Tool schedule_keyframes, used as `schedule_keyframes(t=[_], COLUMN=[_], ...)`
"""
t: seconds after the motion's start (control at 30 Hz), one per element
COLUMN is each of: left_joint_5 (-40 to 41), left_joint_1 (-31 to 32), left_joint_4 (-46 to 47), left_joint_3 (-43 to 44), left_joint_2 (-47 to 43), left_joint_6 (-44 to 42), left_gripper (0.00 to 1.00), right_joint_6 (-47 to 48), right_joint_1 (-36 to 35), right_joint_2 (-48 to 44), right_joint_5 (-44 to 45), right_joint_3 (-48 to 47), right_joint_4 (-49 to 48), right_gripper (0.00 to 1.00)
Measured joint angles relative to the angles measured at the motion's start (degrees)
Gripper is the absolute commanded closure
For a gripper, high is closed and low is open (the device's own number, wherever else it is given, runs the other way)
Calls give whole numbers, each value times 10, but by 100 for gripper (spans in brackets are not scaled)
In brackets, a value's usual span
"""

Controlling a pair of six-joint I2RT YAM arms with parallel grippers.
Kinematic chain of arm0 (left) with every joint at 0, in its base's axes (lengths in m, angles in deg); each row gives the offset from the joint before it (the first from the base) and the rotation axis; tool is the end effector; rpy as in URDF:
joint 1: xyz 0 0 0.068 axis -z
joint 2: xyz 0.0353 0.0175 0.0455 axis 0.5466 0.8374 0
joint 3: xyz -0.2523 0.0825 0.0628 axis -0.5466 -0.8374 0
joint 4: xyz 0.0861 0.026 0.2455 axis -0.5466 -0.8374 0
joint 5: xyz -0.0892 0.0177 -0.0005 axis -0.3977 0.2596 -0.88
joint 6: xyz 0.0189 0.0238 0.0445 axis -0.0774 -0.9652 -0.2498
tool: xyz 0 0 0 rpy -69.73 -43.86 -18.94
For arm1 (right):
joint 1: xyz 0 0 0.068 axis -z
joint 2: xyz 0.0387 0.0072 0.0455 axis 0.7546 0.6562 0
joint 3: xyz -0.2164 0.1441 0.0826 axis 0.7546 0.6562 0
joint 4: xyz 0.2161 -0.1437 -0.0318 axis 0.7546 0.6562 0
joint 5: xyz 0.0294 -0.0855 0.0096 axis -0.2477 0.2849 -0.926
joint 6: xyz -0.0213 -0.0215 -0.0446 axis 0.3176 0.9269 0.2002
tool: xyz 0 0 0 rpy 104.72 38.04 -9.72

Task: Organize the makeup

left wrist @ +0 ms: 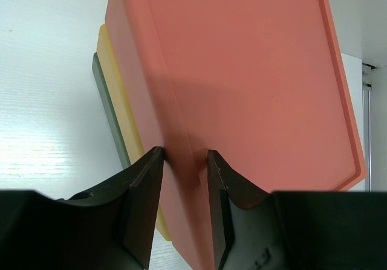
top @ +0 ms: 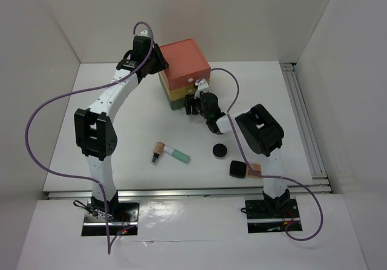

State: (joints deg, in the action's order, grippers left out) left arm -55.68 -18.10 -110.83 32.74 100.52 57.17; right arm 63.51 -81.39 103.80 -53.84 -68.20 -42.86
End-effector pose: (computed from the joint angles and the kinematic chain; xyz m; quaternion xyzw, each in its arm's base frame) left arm 0.4595 -0.1217 0.3437 -0.1778 0.8336 -0.2141 0.4771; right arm 0.3819 0.2394 0.1376 -0.1555 0.7773 0.1762 0.5836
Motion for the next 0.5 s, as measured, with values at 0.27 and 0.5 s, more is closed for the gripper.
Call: schedule_keyframes(t=[0.27, 0.5], left_joint_5=[0, 0], left_joint_1=[0, 0], left_joint_4=[0, 0], left_joint_3=[0, 0], left_joint_2=[0, 0], left_joint_6=[-1, -1], left_gripper=[54, 54], right_joint_6=[-2, 1], right_joint_1=[0, 2], right_joint_2=[12, 13], right_joint_5=[-2, -5], right_joint_3=[-3, -5], right_joint_4=[-23, -24], right_gripper=[59, 78])
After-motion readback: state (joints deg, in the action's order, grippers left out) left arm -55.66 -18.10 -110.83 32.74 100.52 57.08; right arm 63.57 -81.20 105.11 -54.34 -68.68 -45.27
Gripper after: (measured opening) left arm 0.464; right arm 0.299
